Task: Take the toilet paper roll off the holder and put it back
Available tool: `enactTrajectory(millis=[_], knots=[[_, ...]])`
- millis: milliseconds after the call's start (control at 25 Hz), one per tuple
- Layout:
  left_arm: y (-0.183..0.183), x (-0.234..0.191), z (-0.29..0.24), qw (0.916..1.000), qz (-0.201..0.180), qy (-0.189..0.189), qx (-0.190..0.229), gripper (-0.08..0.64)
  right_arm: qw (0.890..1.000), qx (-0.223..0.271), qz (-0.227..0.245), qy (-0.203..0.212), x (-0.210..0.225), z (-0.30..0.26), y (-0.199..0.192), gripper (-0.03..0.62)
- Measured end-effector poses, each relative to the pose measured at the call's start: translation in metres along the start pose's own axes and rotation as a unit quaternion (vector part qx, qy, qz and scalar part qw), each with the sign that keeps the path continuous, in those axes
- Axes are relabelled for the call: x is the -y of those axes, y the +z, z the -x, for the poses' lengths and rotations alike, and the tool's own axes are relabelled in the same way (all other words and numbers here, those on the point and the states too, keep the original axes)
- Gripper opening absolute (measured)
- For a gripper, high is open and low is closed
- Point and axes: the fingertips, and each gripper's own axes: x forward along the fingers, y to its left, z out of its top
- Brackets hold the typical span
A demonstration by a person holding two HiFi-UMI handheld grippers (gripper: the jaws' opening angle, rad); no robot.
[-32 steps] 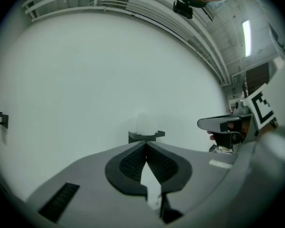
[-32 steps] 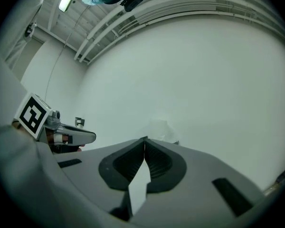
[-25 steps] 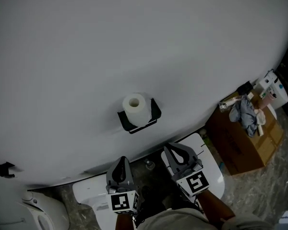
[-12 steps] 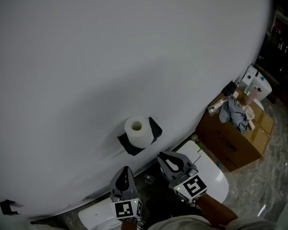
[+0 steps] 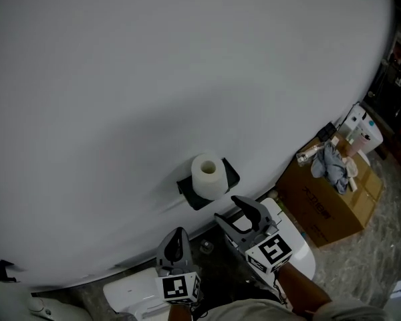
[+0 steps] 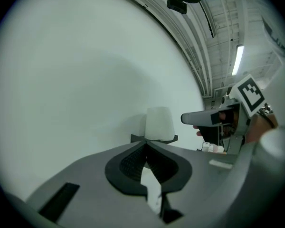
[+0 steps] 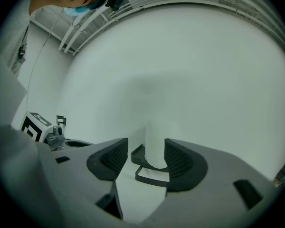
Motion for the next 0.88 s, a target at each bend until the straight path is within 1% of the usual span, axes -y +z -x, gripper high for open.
enactTrajectory(millis=[120,320,600,760,880], knots=[[-0.001,-0.013,0.008,0.9999,0.001,0.013,0.003,0.003,1.000,0.002,-0.002,-0.018,0.009,-0.009,0.001,0.247],[-0.006,-0.031,0.015,0.9998,0.004,0.022,0.000,0.003,0.999,0.003,-0.021,-0.039,0.024,-0.025,0.001,0.276],[0.000,-0.044,0.009,0.9999,0.004,0.016,0.003,0.003,0.999,0.004,-0.023,-0.043,0.025,-0.047,0.006,0.317],[0.003,-0.047,0.003,1.0000,0.000,0.009,0.005,0.003,0.998,0.003,-0.032,-0.046,0.029,-0.056,0.006,0.356],[0.002,-0.050,-0.001,1.0000,-0.001,0.005,0.005,0.003,0.998,0.000,-0.036,-0.046,0.031,-0.063,0.005,0.365]])
